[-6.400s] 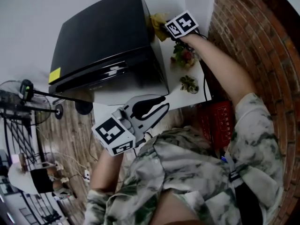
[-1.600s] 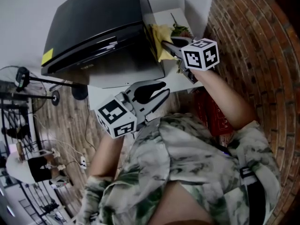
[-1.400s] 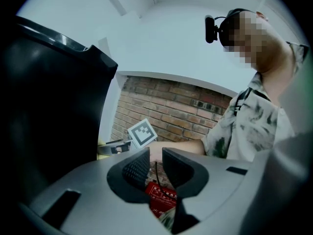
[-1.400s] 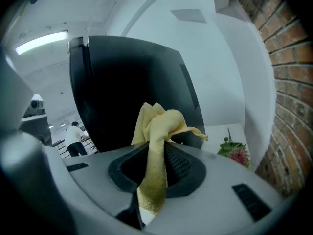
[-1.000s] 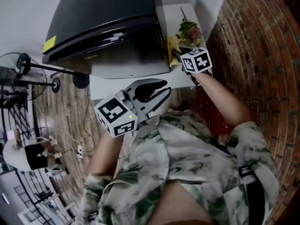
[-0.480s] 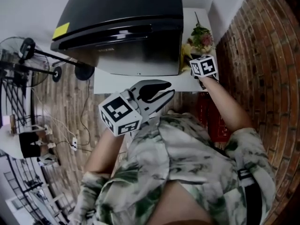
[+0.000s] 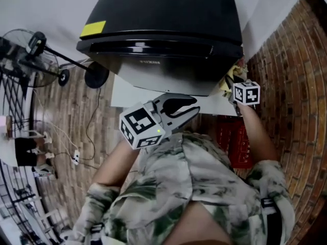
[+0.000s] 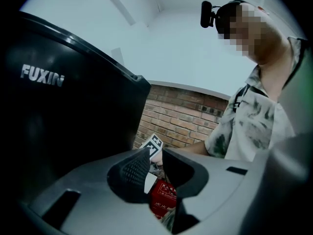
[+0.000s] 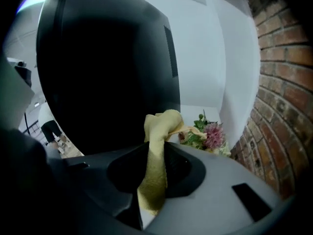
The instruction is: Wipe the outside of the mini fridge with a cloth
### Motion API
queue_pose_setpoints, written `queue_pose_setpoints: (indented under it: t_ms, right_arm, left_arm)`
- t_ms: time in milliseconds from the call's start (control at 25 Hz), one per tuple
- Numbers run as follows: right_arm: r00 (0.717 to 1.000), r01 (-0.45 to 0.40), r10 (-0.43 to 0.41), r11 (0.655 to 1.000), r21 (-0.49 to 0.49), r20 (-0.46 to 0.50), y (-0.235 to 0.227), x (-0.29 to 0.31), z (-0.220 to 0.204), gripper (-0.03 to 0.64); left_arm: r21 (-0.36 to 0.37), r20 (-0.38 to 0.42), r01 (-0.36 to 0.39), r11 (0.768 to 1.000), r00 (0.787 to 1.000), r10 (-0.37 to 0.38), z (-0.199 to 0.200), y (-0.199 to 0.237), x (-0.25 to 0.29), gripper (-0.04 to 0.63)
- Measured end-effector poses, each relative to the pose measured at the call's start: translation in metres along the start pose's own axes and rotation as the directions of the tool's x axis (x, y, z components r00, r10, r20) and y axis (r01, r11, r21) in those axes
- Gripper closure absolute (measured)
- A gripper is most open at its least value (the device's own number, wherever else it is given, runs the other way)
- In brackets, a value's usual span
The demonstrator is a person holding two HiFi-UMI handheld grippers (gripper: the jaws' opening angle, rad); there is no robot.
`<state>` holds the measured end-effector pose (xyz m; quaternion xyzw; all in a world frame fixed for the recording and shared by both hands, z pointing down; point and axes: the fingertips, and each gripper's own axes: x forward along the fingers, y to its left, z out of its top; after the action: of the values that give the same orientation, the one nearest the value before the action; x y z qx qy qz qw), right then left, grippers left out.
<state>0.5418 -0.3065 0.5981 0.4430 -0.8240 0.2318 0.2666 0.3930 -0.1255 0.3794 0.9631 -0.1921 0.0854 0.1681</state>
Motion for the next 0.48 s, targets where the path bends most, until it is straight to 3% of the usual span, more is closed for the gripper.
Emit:
queue_pose_setpoints:
  t_ms: [120, 280, 480]
  right_arm:
    - [0.998, 0.05, -0.048, 0.998, -0.043, 0.034, 0.004, -0.026, 0.02, 0.528]
    - [0.986, 0.118, -0.114, 0.993, -0.028, 0.12, 0.019, -0.069, 0.056, 0.528]
    - [0.931, 0.252, -0.254, 0.967, 0.042, 0.263, 0.043, -0.137, 0.107, 0.528]
  left_arm:
    - [0.015, 0.018, 0.013, 1.0, 1.0, -0.013, 0.002, 0.008, -0.02, 0.515]
    - [0.02, 0.026, 0.052, 0.998, 0.998, -0.053, -0.001, 0.018, -0.054, 0.515]
    - [0.049, 0.008, 0.108, 0.993, 0.994, -0.108, -0.003, 0.031, -0.116, 0.515]
